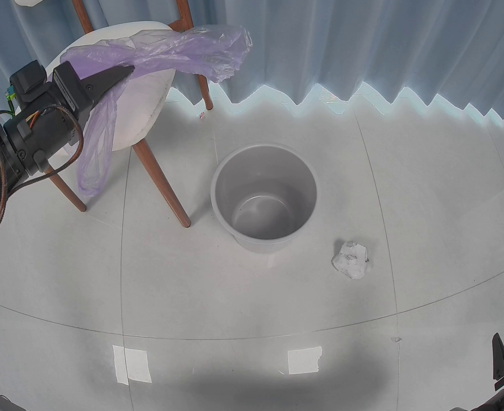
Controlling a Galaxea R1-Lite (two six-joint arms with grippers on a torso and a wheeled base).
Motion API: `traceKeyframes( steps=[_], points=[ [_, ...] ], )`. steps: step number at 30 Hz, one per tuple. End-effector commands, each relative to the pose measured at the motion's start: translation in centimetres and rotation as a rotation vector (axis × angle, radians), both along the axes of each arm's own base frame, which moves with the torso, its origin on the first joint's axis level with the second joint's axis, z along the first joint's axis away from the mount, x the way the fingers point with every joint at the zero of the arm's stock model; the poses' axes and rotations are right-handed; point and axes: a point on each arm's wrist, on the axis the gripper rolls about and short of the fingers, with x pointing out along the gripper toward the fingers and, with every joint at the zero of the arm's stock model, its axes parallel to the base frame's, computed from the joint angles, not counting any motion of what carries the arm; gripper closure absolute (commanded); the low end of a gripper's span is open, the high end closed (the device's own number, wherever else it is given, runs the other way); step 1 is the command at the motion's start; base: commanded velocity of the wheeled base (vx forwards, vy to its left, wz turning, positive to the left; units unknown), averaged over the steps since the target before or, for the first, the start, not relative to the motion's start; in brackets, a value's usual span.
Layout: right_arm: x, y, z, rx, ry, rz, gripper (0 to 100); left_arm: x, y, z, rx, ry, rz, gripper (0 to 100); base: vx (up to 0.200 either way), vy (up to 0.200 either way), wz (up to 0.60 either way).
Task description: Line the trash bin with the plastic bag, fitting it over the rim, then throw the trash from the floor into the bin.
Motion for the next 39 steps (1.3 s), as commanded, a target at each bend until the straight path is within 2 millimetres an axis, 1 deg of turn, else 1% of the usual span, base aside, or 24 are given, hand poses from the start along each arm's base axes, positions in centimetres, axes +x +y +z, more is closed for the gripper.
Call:
traceKeyframes(
  steps=[1,5,9,12,16,20,25,26,27,31,39],
  points=[
    [0.0,0.0,-0.5,0.0,0.0,-0.001,0,0.5,-0.4,-0.3,-0.008,-0.014,-0.009,100,0.0,0.0,0.0],
    [0.0,0.0,-0.5,0.0,0.0,-0.001,0,0.6,-1.7,-0.9,-0.019,-0.037,-0.056,100,0.0,0.0,0.0],
    [0.0,0.0,-0.5,0.0,0.0,-0.001,0,-0.2,-3.2,-1.5,-0.015,-0.027,-0.121,100,0.0,0.0,0.0],
    [0.0,0.0,-0.5,0.0,0.0,-0.001,0,-0.8,-4.1,-1.6,-0.015,-0.024,-0.163,100,0.0,0.0,0.0],
    [0.0,0.0,-0.5,0.0,0.0,-0.001,0,-1.2,-4.9,-1.5,-0.02,-0.03,-0.192,100,0.0,0.0,0.0],
    [0.0,0.0,-0.5,0.0,0.0,-0.001,0,-1.9,-5.8,-1.3,-0.041,-0.071,-0.238,100,0.0,0.0,0.0],
    [0.0,0.0,-0.5,0.0,0.0,-0.001,0,-3.5,-7.4,-1.7,-0.074,-0.125,-0.334,100,0.0,0.0,0.0],
    [0.0,0.0,-0.5,0.0,0.0,-0.001,0,-3.6,-7.4,-1.7,-0.075,-0.128,-0.337,100,0.0,0.0,0.0],
    [0.0,0.0,-0.5,0.0,0.0,-0.001,0,-4.2,-8.0,-1.9,-0.085,-0.138,-0.37,100,0.0,0.0,0.0],
    [0.0,0.0,-0.5,0.0,0.0,-0.001,0,-4.9,-8.7,-2.3,-0.094,-0.149,-0.412,100,0.0,0.0,0.0],
    [0.0,0.0,-0.5,0.0,0.0,-0.001,0,-6.0,-9.4,-2.4,-0.108,-0.171,-0.46,100,0.0,0.0,0.0]
  ],
)
